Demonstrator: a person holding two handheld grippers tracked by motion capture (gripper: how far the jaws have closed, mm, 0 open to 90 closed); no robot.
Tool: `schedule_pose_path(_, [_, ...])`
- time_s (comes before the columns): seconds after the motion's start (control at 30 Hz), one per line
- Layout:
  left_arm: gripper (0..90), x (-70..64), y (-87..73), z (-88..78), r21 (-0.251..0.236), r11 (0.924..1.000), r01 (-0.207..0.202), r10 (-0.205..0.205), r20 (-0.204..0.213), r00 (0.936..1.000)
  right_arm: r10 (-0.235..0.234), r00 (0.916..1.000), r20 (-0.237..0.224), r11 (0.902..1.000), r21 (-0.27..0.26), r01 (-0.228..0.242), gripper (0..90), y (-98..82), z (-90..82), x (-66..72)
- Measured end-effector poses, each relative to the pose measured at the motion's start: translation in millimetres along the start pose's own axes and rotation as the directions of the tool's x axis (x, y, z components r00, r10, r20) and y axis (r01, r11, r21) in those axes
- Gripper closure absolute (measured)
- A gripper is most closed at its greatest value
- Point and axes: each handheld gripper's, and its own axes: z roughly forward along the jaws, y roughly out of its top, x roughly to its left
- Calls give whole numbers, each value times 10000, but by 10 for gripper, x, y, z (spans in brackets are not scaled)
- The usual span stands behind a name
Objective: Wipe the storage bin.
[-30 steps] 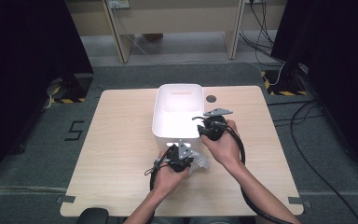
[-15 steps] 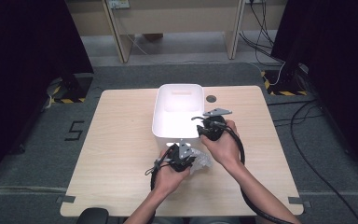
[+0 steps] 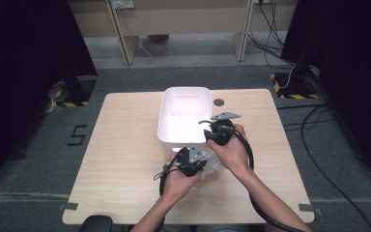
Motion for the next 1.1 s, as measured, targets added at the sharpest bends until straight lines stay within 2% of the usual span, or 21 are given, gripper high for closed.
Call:
schedule_pose_path(0.53, [761,-5,69,-55,-31,9999,-128,128,7,9999,-42,10000,-48,10000,68,42,655,7,-9,-5])
schedule_pose_path(1.1, [761,-22,188,-115,-333,9993,-196,197,41,9998,17,9999,-101,9999,135,-16,656,15,-11,-11])
